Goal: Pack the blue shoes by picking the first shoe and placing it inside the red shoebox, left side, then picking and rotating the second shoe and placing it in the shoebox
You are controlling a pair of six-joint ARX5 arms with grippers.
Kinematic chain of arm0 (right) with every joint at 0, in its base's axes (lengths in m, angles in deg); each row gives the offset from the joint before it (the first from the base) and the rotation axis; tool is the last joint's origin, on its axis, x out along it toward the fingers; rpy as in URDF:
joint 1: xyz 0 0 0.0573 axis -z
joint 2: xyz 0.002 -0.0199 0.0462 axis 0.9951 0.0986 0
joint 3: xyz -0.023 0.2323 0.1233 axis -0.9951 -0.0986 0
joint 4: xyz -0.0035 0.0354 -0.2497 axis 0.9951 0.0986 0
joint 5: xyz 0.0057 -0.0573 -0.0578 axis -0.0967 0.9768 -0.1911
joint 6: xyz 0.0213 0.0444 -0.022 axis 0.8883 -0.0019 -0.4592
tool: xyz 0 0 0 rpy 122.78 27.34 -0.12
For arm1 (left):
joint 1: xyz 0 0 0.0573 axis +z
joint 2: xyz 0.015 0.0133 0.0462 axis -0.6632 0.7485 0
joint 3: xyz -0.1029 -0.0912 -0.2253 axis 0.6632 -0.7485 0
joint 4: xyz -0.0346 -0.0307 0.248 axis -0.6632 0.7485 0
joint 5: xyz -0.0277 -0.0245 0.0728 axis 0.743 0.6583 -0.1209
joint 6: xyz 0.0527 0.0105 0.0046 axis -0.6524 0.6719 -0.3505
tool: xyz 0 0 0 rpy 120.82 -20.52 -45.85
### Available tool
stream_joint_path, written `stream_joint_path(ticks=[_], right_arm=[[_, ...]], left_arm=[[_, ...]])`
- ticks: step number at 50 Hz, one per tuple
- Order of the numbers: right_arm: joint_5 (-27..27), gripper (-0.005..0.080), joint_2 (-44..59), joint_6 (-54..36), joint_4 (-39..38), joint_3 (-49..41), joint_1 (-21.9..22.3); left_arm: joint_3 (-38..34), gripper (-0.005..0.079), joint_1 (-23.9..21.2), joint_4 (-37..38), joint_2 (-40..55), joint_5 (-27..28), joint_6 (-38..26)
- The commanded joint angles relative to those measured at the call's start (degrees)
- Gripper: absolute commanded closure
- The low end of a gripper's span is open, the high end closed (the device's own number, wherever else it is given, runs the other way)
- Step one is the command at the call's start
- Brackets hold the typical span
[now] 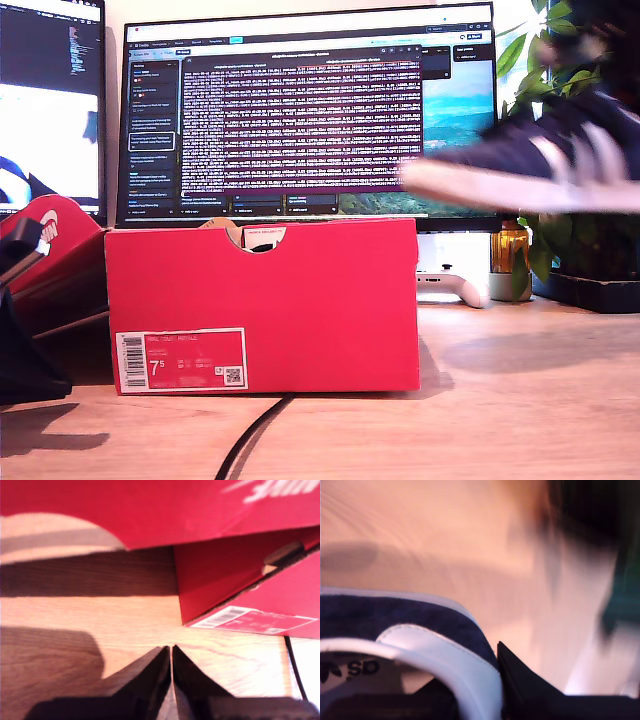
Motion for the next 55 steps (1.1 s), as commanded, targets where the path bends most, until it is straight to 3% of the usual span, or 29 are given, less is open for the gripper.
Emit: stream_joint_path(ticks=[1,13,27,43,55], right_arm=[[-2.60,0.0763,-0.09,-3.26,-3.26,2.64,-2.19],[-10.80,0.0763,-0.09,-12.02,-21.29,4.33,-10.43],[-11.96,0.0763,0.17,-20.31,-39.65,4.33,-17.09],[-11.93,0.0763,3.08,-26.99,-41.27,4.33,-19.30],[-11.74,0.0763,6.99,-26.99,-39.63,4.31,-19.67]], left_arm=[[-0.79,0.0763,-0.20,-0.26,0.24,0.02,-0.26],[-0.81,0.0763,-0.20,-0.24,0.24,0.02,-0.26],[-0.81,0.0763,-0.20,-0.24,0.24,0.00,-0.26],[-0.81,0.0763,-0.15,-1.46,0.24,0.02,-0.24],[-0.79,0.0763,-0.17,-10.97,0.22,0.04,-0.24]])
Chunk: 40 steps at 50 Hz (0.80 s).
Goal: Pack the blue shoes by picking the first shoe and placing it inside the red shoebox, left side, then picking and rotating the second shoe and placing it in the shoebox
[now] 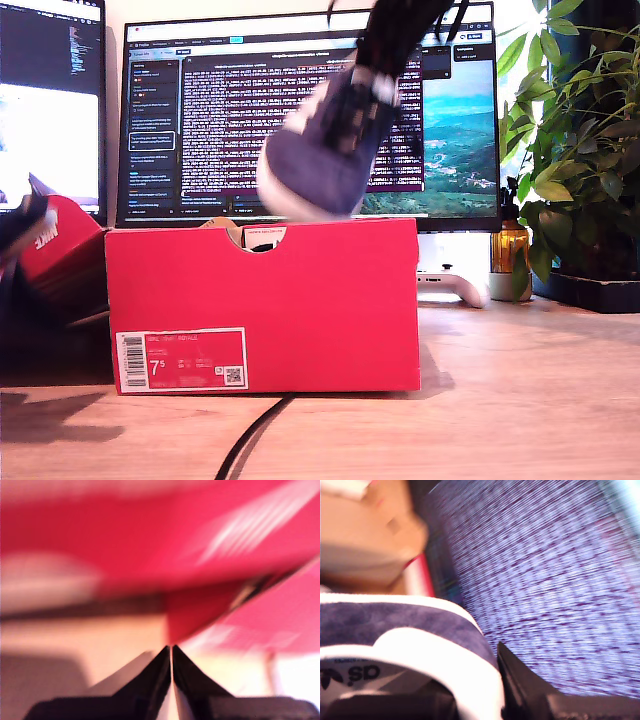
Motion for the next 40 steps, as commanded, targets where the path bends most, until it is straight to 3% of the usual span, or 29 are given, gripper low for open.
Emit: stream_joint_path(ticks=[1,18,40], right_arm=[[-0.37,0.0763,0.33,0.70,-0.57,2.14,-0.61],[0.11,0.0763,4.72,-1.09,3.08,2.14,-0.61],[1.51,0.0763,10.05,-2.10,9.49,2.14,-1.73]], left_arm=[[-0.79,0.0763,-0.17,-2.95,0.22,0.04,-0.26],[-0.76,0.0763,-0.22,-12.55,0.22,1.75,-0.26],[-0.72,0.0763,-0.22,-15.45,0.22,1.75,-0.26]])
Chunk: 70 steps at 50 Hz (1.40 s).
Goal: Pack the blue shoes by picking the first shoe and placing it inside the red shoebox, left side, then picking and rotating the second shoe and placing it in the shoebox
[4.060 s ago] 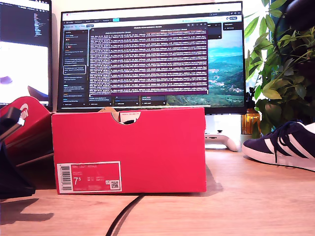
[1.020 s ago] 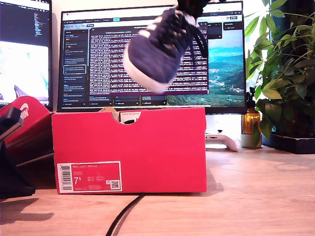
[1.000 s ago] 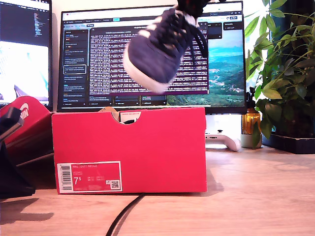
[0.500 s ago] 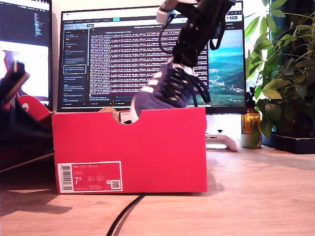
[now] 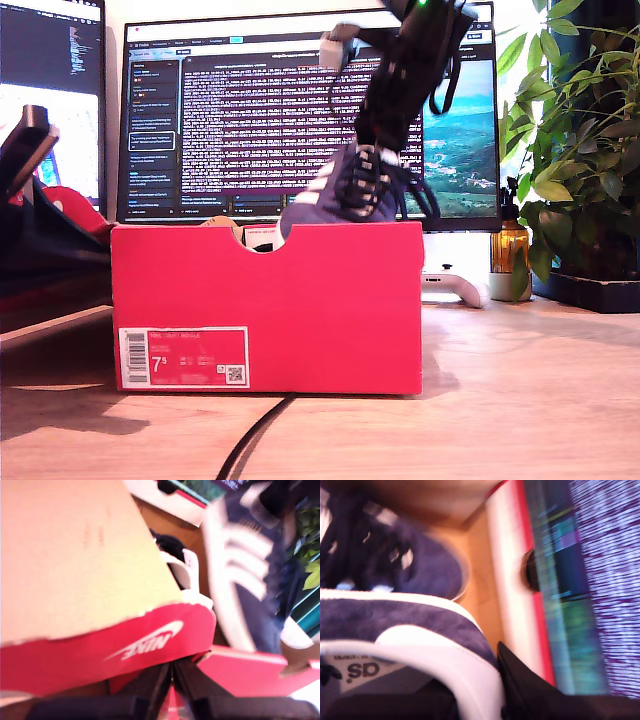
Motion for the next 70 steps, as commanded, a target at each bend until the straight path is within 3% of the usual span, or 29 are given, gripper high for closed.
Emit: stream_joint_path(ticks=[1,19,29,32,47,53,58,70], right_arm=[[0.07,0.0763,1.25,0.22,1.03,0.79,-1.75],[1.38,0.0739,4.83,0.52,1.84,0.79,-3.19],[1.27,0.0499,5.14,0.66,0.50,0.79,-4.02],[1.29,0.0468,5.14,0.66,-0.31,0.79,-4.24],[4.31,0.0464,5.11,0.66,-1.01,0.81,-4.63],[4.48,0.0410,5.11,1.49,-0.96,0.81,-4.63],[7.08,0.0365,5.11,1.70,-1.57,0.81,-4.76],[13.70,0.0364,5.11,1.53,-8.50,0.81,-4.57]], left_arm=[[-0.48,0.0763,-0.22,-2.21,0.15,0.00,-0.26],[-0.48,0.0763,-0.22,-2.23,0.15,0.09,-0.26],[-0.48,0.0763,-0.22,-2.21,0.15,0.09,-0.26],[-0.48,0.0763,-0.22,-2.23,0.15,0.09,-0.28],[-0.48,0.0763,-0.22,-2.23,0.15,0.11,-0.26],[-0.48,0.0763,-0.22,-2.23,0.15,0.11,-0.28],[-0.48,0.0763,-0.22,-2.25,0.15,0.11,-0.26],[-0.48,0.0763,-0.22,-2.25,0.15,0.11,-0.28]])
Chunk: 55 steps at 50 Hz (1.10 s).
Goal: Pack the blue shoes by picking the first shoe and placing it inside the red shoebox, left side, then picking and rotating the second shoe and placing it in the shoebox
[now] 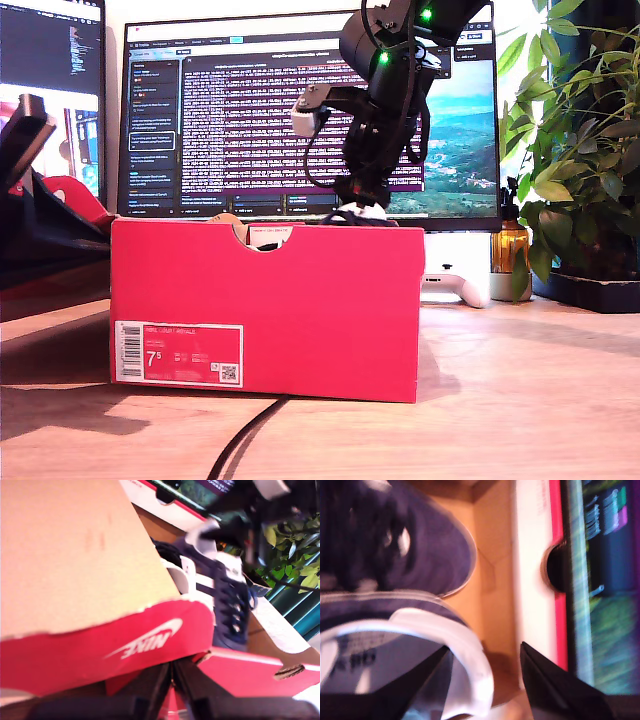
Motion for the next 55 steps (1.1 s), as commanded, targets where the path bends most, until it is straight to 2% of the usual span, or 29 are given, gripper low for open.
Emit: stream_joint_path(ticks=[1,13,19,29,42,47,51,55], right_arm=[[0.63,0.0364,1.53,0.46,-2.84,0.07,-0.15],[7.80,0.0364,1.51,1.16,-0.17,0.48,-1.18],[8.57,0.0366,1.51,1.29,5.07,0.48,-2.05],[9.42,0.0366,1.51,7.19,13.44,0.48,-3.98],[20.33,0.0371,0.04,13.09,15.32,0.63,-8.37],[23.54,0.0443,-0.66,15.63,17.00,2.08,-10.32],[25.81,0.0557,-1.42,17.33,17.55,3.32,-11.78],[25.81,0.0641,-2.67,20.35,17.77,4.68,-12.72]], left_arm=[[-0.46,0.0763,-0.15,-1.49,0.15,-0.02,-0.28],[-0.46,0.0763,-0.15,-1.36,0.15,0.02,-0.26],[-0.46,0.0763,-0.15,-1.38,0.15,0.02,-0.26],[-0.46,0.0763,-0.15,-1.36,0.15,0.02,-0.26],[-0.46,0.0763,-0.15,-0.96,0.15,0.02,-0.26],[-0.46,0.0763,-0.15,-0.07,0.15,0.02,-0.17],[-0.46,0.0763,-0.15,0.74,0.15,0.02,-0.24],[-0.46,0.0763,-0.15,1.99,0.15,1.40,-0.13]])
